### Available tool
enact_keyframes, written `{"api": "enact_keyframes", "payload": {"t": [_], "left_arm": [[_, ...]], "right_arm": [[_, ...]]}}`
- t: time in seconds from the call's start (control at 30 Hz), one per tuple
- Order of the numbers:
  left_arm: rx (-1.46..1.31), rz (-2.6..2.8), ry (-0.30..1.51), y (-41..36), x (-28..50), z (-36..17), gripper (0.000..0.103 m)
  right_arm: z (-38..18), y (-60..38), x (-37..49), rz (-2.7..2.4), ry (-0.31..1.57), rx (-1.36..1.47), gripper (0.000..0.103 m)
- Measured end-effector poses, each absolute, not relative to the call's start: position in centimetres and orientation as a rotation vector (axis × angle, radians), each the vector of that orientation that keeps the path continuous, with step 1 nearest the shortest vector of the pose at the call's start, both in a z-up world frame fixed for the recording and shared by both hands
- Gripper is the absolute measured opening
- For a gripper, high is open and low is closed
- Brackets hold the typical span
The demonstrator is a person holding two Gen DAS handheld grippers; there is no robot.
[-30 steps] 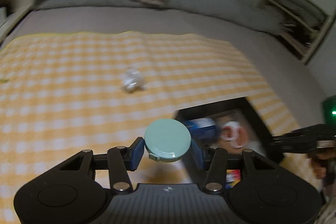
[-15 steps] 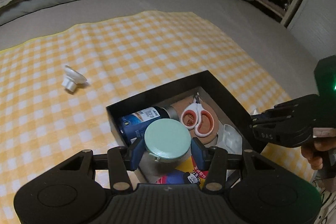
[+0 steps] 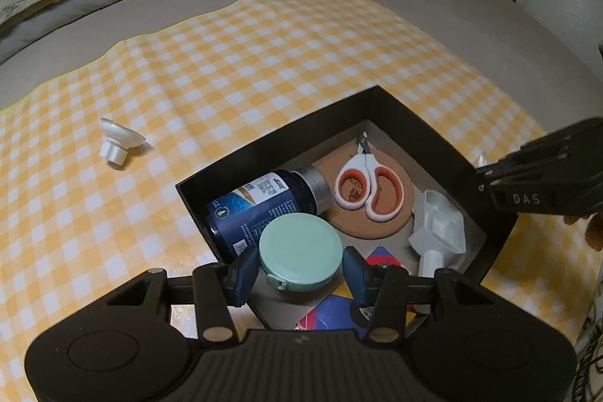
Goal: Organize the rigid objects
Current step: 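Grasp the green tin with the left tool and release it inside the box, then move the left tool back and grasp the smartwatch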
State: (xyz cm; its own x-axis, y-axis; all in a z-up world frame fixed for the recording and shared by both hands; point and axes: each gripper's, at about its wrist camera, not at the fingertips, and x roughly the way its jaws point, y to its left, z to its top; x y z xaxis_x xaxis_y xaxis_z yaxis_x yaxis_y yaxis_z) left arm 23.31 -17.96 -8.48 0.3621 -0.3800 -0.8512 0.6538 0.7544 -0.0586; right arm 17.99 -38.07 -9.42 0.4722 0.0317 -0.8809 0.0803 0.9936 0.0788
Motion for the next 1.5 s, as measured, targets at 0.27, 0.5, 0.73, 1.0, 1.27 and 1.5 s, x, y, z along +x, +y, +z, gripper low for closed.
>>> {"api": "enact_keyframes", "payload": {"t": [0.27, 0.5, 0.73, 1.0, 1.27, 1.5], "left_arm": [[0.311, -0.710, 1.021, -18.2, 23.0, -8.7, 0.069], [0.304, -0.743, 1.017, -18.4, 21.8, -8.0, 0.091], [0.285, -0.744, 1.006, -18.5, 20.7, -7.3, 0.101], [0.243, -0.754, 0.992, -17.5, 19.7, -6.2, 0.102], [0.178, -0.736, 0.956, -14.8, 19.1, -4.6, 0.102], [0.127, -0.655, 0.942, -10.9, 19.8, -4.1, 0.102]], "right_arm": [[-9.7, -37.0, 17.9, -0.031, 1.101, 0.078, 0.008], [-9.8, -36.1, 17.9, -0.033, 1.098, 0.026, 0.007], [-9.9, -36.3, 17.6, -0.052, 1.064, 0.043, 0.006], [-9.7, -36.7, 17.8, -0.061, 1.093, 0.073, 0.006], [-9.7, -36.6, 17.8, -0.068, 1.118, 0.083, 0.010], [-9.8, -36.0, 17.6, -0.071, 1.109, 0.030, 0.004]]}}
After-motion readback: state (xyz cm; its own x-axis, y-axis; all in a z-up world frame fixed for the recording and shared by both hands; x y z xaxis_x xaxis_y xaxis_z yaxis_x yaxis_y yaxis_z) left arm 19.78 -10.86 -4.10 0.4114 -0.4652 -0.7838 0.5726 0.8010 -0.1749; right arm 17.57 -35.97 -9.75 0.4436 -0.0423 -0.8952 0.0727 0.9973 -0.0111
